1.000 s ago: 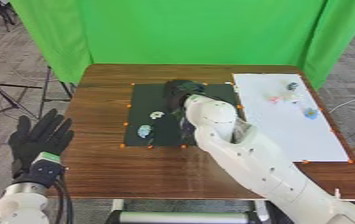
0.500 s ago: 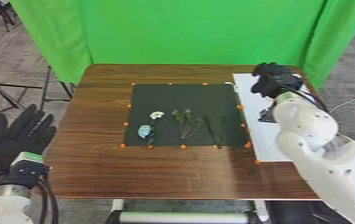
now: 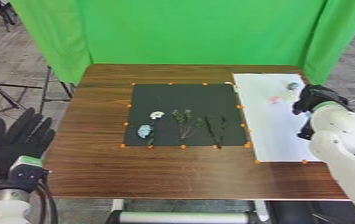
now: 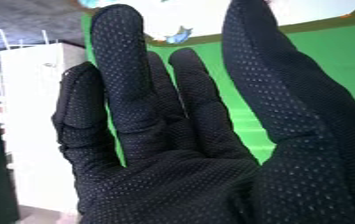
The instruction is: Arrange flowers
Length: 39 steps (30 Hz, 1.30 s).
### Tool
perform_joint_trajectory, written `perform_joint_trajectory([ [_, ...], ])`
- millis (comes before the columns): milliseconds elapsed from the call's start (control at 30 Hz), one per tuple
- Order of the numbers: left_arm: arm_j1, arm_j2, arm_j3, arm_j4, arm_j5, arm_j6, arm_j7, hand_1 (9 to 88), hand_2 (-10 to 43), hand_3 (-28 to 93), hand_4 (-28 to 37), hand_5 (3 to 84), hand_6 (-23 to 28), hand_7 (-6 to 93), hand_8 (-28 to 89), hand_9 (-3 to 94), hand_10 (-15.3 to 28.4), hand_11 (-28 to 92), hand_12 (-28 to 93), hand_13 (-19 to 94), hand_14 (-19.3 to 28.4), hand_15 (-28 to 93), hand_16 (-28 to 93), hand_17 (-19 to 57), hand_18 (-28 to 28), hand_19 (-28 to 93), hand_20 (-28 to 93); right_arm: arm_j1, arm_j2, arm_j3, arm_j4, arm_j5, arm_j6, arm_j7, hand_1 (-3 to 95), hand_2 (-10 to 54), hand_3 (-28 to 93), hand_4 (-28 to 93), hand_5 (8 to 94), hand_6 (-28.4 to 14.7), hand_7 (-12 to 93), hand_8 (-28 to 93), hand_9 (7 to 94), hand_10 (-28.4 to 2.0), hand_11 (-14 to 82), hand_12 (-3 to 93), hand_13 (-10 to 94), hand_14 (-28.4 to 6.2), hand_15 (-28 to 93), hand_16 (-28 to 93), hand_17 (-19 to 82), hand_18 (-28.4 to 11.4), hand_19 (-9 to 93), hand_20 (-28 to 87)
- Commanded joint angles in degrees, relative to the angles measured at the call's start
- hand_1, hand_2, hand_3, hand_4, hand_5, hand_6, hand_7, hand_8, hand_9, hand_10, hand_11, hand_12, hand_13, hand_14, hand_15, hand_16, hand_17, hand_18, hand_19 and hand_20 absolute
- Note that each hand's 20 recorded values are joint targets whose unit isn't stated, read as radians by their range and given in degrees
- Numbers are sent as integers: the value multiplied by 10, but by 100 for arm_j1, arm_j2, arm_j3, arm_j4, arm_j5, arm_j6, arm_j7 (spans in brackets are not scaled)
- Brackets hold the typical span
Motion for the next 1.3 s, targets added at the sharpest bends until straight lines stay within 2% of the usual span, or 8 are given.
perform_joint_trajectory([
  [33, 229, -67, -44, -73, -29, -3, 51, 234, 116, 717, -283, 363, 73, 177, -110, 302, 128, 216, 81, 208, 134, 343, -97, -53, 102, 245, 70, 5, 78, 161, 342, -16, -267, 227, 538, -95, 743, -279, 496, -57, 134, -130, 450, -140, 98, 83, 653, -100, 544, 315, 335, -249, 848, 331],
  [100, 250, -72, -57, -68, -39, 10, 67, 235, 116, 716, -283, 363, 73, 177, -111, 302, 129, 217, 81, 208, 134, 343, -97, -53, 102, 245, 70, -20, 46, 149, 542, -116, 154, 145, 524, -95, 752, -280, 491, -66, 125, -127, 441, -140, 101, 80, 657, -104, 554, 311, 338, -250, 849, 331],
  [233, 233, -97, -33, -67, -40, 57, 20, 235, 116, 716, -283, 362, 73, 178, -111, 302, 128, 216, 81, 208, 134, 342, -97, -52, 101, 244, 70, 47, 41, 65, 817, -131, 140, 162, 475, -95, 772, -282, 464, -71, 120, -124, 430, -141, 104, 74, 659, -118, 591, 246, 340, -249, 853, 330],
  [333, 237, -110, -47, -117, -61, 272, -32, 236, 118, 713, -283, 362, 73, 179, -111, 302, 129, 217, 81, 209, 135, 345, -97, -53, 102, 245, 71, 62, 18, 59, 986, 184, 109, 94, 452, -95, 777, -281, 468, -63, 125, -125, 431, -140, 106, 75, 652, -126, 586, 225, 338, -248, 853, 330],
  [367, 260, -113, -56, -107, -86, 212, -3, 237, 118, 714, -283, 364, 74, 179, -112, 302, 130, 218, 82, 209, 136, 347, -97, -53, 101, 245, 71, 75, 6, 40, 1042, 190, 62, 19, 448, -95, 777, -281, 471, -61, 125, -125, 433, -139, 105, 75, 650, -127, 582, 221, 337, -248, 852, 330],
  [667, 243, -103, -9, -126, -185, 318, 73, 238, 123, 714, -283, 368, 76, 184, -113, 307, 132, 226, 81, 211, 137, 355, -100, -56, 103, 257, 72, 19, -95, -28, 1166, 229, 409, -148, 463, -95, 791, -281, 466, -51, 140, -133, 454, -126, 109, 78, 644, -119, 548, 227, 311, -243, 819, 335],
  [1033, 217, -98, 14, -137, -217, 361, 70, 238, 122, 716, -283, 372, 79, 186, -115, 309, 133, 232, 77, 213, 139, 364, -103, -54, 102, 259, 69, 115, -91, -169, 1117, 51, 1117, -165, 458, -95, 796, -283, 425, -87, 129, -127, 403, -169, 117, 79, 642, -112, 560, 248, 323, -238, 828, 337],
  [1300, 224, -96, 12, -140, -219, 349, 81, 239, 122, 715, -283, 372, 79, 188, -115, 310, 134, 235, 76, 213, 138, 365, -105, -55, 103, 261, 68, 230, -94, -229, 1166, 144, 1014, -462, 464, -95, 794, -283, 425, -76, 136, -127, 401, -146, 127, 71, 636, -108, 573, 250, 323, -233, 831, 336],
])
